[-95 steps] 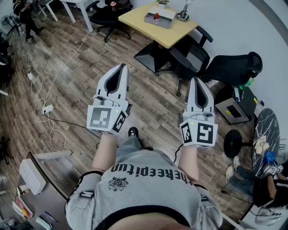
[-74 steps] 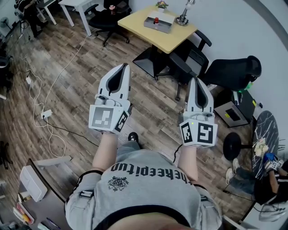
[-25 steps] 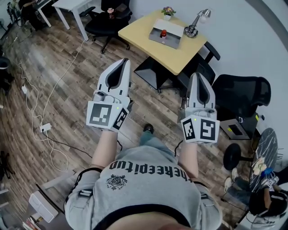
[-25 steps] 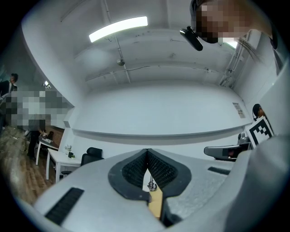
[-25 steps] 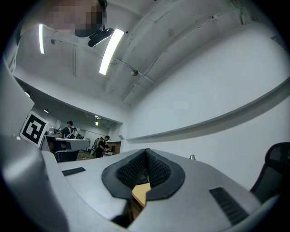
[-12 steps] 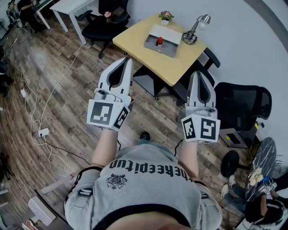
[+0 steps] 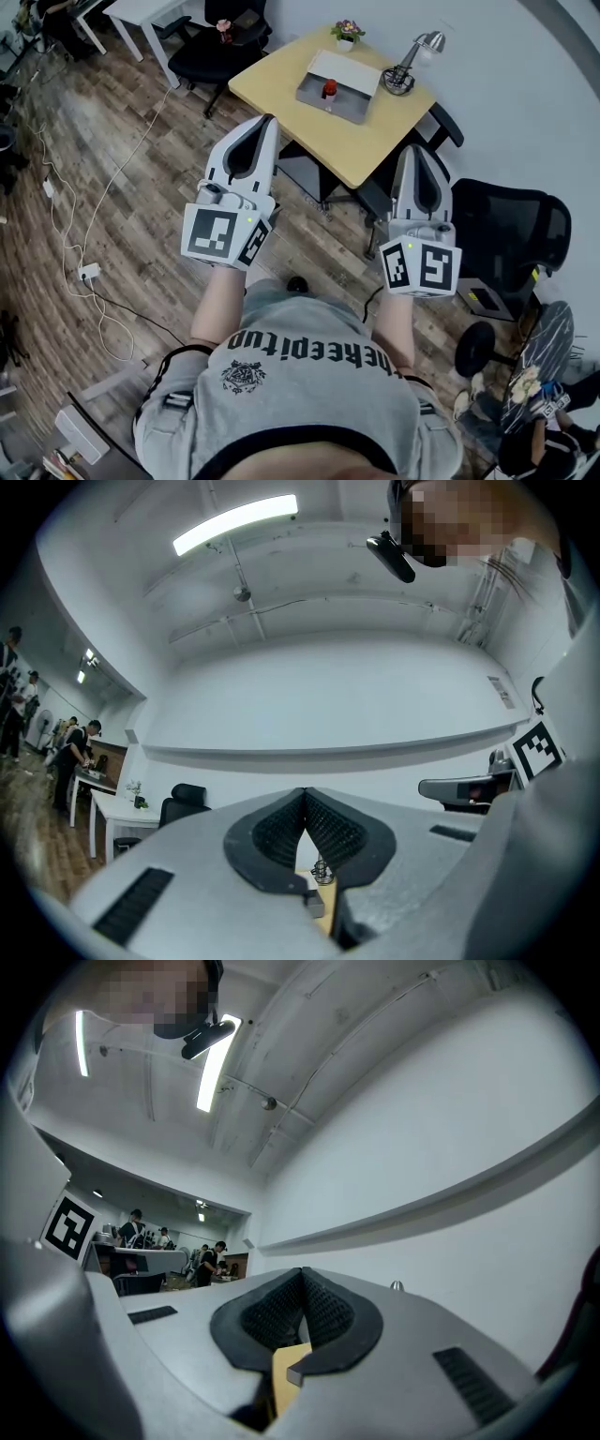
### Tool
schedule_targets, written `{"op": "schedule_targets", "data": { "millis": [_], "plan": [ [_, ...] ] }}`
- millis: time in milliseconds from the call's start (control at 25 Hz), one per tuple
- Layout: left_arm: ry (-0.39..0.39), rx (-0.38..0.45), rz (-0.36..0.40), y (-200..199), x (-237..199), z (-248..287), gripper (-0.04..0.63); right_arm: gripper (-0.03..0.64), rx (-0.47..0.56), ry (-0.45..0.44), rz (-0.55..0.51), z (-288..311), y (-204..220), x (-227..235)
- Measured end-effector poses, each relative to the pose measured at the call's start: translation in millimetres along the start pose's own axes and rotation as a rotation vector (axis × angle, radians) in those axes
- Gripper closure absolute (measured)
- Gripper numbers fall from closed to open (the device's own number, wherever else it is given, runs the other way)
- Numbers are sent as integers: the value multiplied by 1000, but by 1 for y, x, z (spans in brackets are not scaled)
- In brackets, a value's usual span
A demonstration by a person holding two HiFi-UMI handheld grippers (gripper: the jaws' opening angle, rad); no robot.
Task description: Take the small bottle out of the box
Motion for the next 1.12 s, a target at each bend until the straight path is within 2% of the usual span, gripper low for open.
{"op": "schedule_targets", "data": {
  "millis": [320,640,1120],
  "plan": [
    [-40,-13,3,9,-13,16,592,615,-10,-28,20,20,14,6],
    [1,-6,-10,20,-18,62,592,615,-11,2,7,51,22,29],
    [58,4,-24,34,-49,157,592,615,2,62,-12,129,34,67]
  ]
}}
Point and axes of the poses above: the fingertips, and each gripper's own axes: z forward along the fingers, x to its right, y out of its underside, the point moved 5 cm from there along -z, backward along the fingers, and after that the axes turned 12 degrees about -y, right-handed, at the moved point
